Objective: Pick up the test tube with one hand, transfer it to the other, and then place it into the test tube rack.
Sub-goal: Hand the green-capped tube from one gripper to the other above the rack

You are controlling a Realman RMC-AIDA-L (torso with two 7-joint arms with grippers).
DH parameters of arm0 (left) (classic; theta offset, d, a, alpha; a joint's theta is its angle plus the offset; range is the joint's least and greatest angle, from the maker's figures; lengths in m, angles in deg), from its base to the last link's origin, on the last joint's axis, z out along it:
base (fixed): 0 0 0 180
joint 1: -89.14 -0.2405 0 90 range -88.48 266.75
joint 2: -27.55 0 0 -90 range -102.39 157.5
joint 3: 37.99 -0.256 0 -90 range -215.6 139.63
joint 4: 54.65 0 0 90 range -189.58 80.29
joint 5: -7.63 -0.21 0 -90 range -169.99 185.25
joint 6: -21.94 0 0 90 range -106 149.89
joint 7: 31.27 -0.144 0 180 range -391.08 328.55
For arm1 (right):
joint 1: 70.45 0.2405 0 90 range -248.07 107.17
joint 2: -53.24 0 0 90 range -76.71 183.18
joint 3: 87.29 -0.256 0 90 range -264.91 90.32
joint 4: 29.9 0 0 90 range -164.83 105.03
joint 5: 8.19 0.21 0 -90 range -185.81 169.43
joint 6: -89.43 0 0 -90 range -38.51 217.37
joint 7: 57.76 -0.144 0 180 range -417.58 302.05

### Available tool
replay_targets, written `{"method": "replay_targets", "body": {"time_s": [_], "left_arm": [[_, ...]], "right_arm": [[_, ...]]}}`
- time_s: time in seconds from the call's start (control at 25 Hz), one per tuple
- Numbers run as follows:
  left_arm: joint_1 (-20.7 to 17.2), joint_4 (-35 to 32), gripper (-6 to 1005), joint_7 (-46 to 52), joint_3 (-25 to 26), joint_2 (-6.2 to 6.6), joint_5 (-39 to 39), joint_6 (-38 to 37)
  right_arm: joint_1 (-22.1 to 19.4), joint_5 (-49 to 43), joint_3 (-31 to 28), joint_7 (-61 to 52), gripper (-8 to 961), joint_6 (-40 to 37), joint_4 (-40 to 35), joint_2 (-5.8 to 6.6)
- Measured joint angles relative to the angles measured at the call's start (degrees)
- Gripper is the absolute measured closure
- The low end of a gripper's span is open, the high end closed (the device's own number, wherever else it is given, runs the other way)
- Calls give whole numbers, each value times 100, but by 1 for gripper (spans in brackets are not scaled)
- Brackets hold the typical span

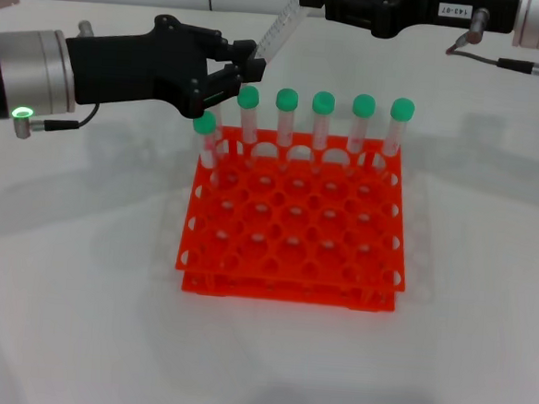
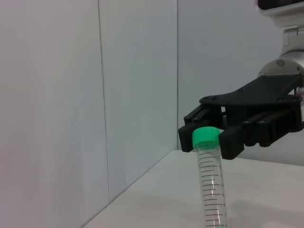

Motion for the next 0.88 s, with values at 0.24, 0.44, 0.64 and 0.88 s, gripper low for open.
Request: {"method": "replay_targets", "body": {"time_s": [0.24, 0.44, 0.64, 0.88], "left_arm": [[35, 0, 808, 0, 0, 0, 0, -1], [45, 5, 808, -3, 0, 0, -1, 0], [46, 8, 808, -4, 0, 0, 0, 0], [37, 9, 808, -15, 0, 0, 0, 24]], "right_arm": [[2, 0, 0, 9, 564, -1, 0, 0], [46, 4, 0, 12, 621, -5, 0, 0], [61, 1, 2, 13, 657, 6, 0, -1], [61, -3, 18, 13, 665, 20, 0, -1]]}}
